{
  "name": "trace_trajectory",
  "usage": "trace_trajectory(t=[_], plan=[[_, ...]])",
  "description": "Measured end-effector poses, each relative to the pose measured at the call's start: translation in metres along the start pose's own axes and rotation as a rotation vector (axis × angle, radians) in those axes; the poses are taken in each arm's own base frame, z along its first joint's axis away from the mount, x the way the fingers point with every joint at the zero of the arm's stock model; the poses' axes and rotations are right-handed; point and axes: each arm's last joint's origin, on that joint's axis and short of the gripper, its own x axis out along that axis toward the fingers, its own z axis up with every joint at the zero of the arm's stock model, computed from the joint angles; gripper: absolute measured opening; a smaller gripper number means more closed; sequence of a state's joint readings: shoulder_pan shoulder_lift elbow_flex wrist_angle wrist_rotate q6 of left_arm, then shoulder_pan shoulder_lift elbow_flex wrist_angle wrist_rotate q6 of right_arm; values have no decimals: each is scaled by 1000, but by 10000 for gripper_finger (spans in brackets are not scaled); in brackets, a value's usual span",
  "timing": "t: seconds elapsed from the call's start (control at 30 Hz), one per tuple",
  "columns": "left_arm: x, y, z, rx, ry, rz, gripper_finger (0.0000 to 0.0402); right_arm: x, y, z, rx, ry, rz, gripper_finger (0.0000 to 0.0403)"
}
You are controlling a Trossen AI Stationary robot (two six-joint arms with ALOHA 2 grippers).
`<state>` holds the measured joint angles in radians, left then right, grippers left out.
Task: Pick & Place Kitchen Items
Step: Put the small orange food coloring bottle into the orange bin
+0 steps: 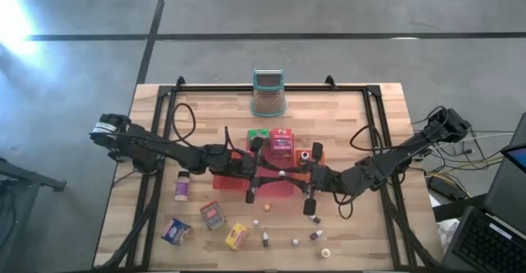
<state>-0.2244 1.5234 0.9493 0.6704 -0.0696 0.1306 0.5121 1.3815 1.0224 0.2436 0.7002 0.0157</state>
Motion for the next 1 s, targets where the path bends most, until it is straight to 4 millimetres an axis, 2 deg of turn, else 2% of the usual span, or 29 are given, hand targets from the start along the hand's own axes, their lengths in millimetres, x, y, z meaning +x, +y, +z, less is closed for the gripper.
trace_trajectory(t=[0.2, 0.6, 0.77, 1.0], plan=[[0, 0, 0, 0, 0, 0, 93, 0, 0, 0, 0, 1, 0, 56], [-1, -1, -7, 5, 91, -12, 90, -3, -2, 2, -3, 5, 0, 131], [-7, -1, -13, -32, 220, -24, 90, -11, -9, -2, -29, 94, -3, 151], [-19, -2, -26, -96, 469, -32, 90, -15, -12, -14, 79, 281, 2, 167]])
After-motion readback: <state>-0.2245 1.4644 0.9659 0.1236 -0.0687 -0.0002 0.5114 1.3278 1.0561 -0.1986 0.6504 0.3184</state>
